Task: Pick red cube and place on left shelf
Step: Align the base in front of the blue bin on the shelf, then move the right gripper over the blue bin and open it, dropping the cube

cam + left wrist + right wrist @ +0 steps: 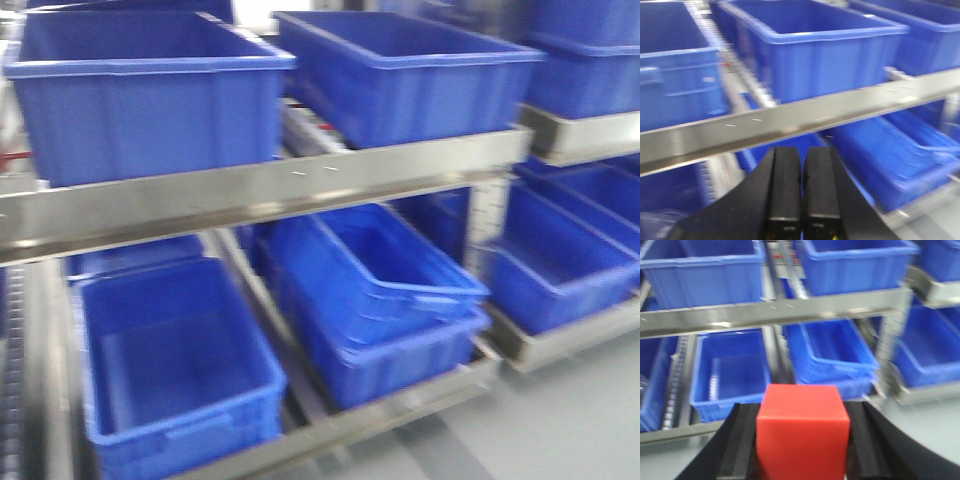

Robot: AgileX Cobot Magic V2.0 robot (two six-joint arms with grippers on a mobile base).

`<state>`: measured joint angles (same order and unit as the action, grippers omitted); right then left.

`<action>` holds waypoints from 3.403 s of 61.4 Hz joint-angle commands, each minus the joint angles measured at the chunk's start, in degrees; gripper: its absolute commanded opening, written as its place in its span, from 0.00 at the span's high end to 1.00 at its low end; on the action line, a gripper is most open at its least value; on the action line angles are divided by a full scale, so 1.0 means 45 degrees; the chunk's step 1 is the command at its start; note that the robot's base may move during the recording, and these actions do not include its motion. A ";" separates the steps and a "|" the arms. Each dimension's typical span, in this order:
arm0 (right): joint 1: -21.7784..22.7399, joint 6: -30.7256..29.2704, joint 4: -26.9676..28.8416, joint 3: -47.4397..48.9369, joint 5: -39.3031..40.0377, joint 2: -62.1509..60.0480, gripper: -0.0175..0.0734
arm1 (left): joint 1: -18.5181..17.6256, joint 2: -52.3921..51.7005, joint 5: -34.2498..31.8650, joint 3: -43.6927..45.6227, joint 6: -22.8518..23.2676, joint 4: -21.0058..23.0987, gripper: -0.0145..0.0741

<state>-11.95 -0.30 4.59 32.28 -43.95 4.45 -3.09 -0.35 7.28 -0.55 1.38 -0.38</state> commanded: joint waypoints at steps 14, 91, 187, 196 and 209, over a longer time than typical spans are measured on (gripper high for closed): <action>0.0006 -0.0107 -0.0043 0.0279 0.1073 0.0212 0.60 | -0.0055 -0.0189 -0.1117 -0.0294 0.0011 0.0085 0.72; 0.0006 -0.0107 -0.0043 0.0279 0.1073 0.0212 0.60 | -0.0055 -0.0189 -0.1117 -0.0294 0.0011 0.0085 0.72; 0.0006 -0.0118 0.0165 0.3293 -0.0585 0.3389 0.60 | -0.0055 -0.0189 -0.1117 -0.0294 0.0011 0.0085 0.72; 0.0006 -0.0117 0.0165 0.5479 -0.1170 0.6562 0.60 | -0.0055 -0.0189 -0.1117 -0.0294 0.0011 0.0085 0.72; 0.0006 -0.0174 0.0141 0.7611 -0.1794 1.0447 0.60 | -0.0055 -0.0189 -0.1117 -0.0294 0.0011 0.0085 0.72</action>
<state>-11.95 -0.30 5.02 62.13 -54.38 45.47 -3.09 -0.35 7.28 -0.55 1.38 -0.38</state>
